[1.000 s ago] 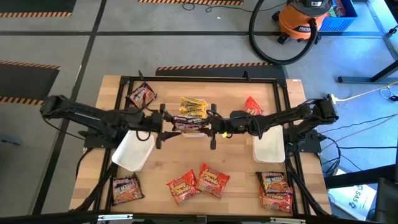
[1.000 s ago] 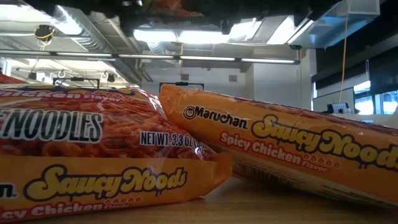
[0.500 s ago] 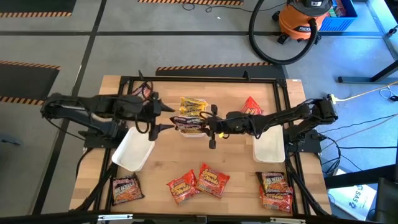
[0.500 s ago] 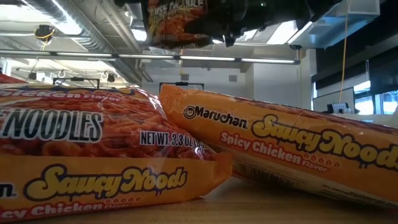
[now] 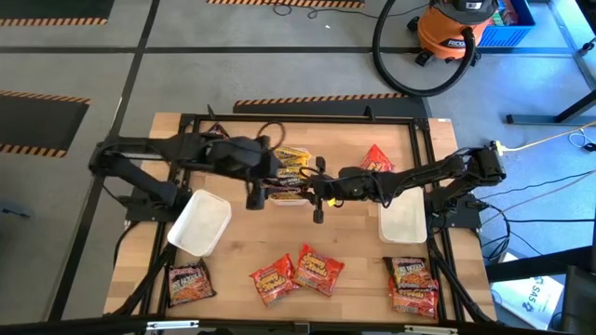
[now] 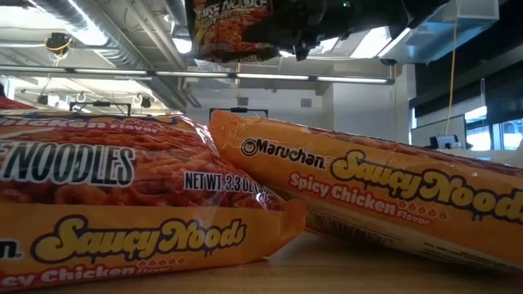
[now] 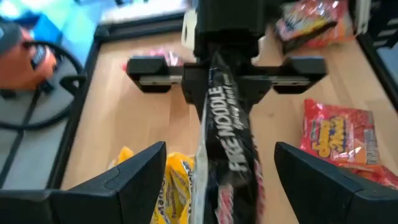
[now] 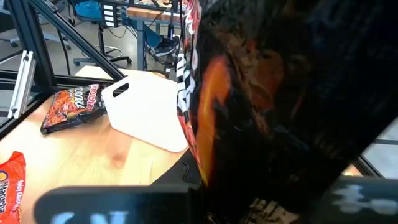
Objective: Sort Maruchan noodles
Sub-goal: Put the middle top black noodle pack into the left white bin
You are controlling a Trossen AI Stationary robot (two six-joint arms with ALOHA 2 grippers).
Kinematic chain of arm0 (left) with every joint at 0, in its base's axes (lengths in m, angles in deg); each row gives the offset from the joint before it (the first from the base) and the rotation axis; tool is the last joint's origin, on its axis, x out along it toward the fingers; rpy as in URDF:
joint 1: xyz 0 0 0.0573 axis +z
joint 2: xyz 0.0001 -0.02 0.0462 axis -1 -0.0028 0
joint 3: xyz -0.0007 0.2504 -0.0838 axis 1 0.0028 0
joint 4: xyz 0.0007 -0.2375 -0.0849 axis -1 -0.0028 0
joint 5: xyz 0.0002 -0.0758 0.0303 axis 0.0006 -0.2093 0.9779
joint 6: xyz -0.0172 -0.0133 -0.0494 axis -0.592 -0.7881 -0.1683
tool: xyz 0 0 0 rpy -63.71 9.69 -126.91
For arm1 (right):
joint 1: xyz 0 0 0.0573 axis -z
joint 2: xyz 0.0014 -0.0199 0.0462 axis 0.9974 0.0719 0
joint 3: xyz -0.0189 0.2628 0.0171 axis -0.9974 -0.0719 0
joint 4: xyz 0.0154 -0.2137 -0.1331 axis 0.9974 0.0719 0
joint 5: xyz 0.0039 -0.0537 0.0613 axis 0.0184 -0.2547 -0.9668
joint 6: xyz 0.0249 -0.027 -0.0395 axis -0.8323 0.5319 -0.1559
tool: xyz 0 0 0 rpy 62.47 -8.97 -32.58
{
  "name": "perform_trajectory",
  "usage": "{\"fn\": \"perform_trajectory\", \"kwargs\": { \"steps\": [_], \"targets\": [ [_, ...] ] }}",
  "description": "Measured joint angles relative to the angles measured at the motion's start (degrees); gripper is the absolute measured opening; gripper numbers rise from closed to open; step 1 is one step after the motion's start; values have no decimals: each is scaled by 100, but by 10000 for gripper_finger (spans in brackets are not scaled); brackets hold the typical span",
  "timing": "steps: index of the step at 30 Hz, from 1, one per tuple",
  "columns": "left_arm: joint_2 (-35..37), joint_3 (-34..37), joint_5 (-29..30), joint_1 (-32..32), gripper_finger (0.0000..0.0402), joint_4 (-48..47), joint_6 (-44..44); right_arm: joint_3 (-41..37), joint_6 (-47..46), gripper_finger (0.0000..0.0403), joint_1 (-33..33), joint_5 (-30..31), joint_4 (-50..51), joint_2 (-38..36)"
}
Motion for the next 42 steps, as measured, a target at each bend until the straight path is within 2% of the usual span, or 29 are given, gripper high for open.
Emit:
{"fn": "perform_trajectory", "kwargs": {
  "steps": [8,16,19,27,32,38,42],
  "targets": [
    [-1052,-1108,-615,211,292,-1412,-58,1,0,47,4,6,25,0],
    [-1470,-1224,-508,258,283,-1689,-57,-1,-2,47,4,12,92,2],
    [-1517,-1225,-408,259,256,-1768,-76,-5,-6,47,4,17,132,2],
    [-1486,-1227,-375,259,153,-1843,-34,-5,-51,52,3,-3,123,2],
    [-1484,-1225,-385,257,114,-1890,73,-5,4,95,-7,-196,100,2],
    [-1383,-1225,-58,214,109,-2281,48,1,152,188,-7,-299,158,-2],
    [-1209,-1223,185,130,109,-2785,-139,8,324,235,-17,-440,379,-54]
  ]
}}
